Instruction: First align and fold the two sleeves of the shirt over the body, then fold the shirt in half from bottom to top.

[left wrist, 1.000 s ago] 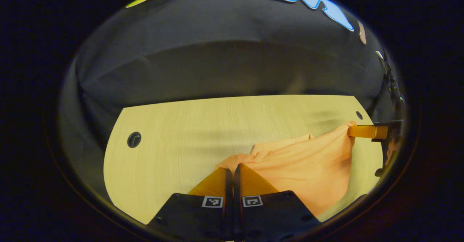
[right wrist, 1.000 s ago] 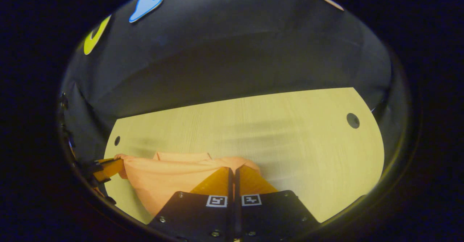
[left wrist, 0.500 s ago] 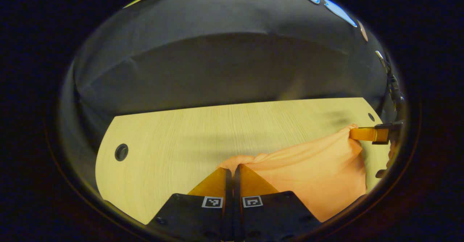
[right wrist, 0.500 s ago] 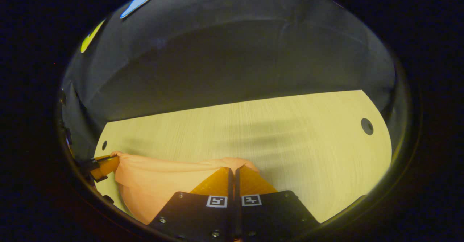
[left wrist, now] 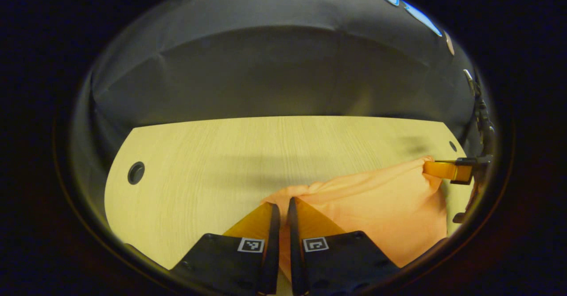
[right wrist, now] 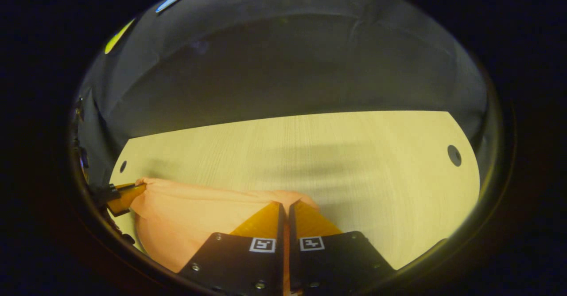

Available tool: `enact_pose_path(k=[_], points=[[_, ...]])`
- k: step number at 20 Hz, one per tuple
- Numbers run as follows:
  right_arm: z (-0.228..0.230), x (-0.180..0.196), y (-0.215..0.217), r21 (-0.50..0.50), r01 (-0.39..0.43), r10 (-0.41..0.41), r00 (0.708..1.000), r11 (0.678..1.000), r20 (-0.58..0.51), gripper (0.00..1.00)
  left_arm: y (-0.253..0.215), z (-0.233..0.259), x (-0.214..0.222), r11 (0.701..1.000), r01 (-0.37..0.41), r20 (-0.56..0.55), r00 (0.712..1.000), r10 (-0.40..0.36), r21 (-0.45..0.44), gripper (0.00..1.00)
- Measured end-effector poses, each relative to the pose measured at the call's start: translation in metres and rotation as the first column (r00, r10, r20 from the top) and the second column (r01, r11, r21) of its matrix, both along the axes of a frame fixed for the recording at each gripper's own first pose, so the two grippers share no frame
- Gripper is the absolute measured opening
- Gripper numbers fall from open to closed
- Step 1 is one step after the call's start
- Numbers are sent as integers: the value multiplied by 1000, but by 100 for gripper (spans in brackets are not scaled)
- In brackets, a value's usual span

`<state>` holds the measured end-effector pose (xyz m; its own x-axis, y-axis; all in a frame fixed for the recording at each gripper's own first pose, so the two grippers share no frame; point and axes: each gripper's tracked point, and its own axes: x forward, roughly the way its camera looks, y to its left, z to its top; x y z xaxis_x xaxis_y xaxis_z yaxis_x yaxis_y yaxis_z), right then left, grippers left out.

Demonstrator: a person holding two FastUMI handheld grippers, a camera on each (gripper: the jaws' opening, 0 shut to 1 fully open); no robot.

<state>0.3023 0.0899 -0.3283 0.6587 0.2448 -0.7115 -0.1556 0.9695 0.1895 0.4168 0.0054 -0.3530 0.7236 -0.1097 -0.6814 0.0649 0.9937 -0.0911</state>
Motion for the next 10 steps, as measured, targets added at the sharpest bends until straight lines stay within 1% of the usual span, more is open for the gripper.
enact_pose_path(k=[1,2,3,4,5,6,7,8,9,10], points=[[3,-2,-2,0,5,-5,1000,1000,0,13,-1,2,-2,1000,-4,1,1000,4,-17,22],[7,-1,-2,11,5,-5,1000,1000,6,13,1,5,-4,1000,-19,7,1000,19,-25,36],[9,-2,-3,18,6,-7,1000,1000,12,34,1,12,-8,999,-24,18,1000,25,-29,51],[15,-6,-11,10,10,-10,1000,1000,26,45,3,21,-16,999,-29,32,999,30,-22,70],[24,-12,-15,2,11,-11,999,1000,43,53,5,31,-23,999,-30,46,998,30,-14,75],[34,-20,-15,-5,13,-13,998,1000,62,46,6,39,-31,999,-32,61,998,33,-7,79],[45,-27,-18,-7,14,-14,997,1000,77,46,6,51,-39,999,-36,76,996,36,-2,77],[54,-34,-22,-8,15,-14,996,1000,86,53,6,65,-49,999,-41,90,995,41,0,77],[63,-41,-25,-8,15,-14,996,1000,90,53,3,79,-56,999,-39,101,994,40,-6,77],[75,-52,-25,-5,15,-14,996,1000,93,53,3,92,-64,999,-38,113,993,39,-9,85]])
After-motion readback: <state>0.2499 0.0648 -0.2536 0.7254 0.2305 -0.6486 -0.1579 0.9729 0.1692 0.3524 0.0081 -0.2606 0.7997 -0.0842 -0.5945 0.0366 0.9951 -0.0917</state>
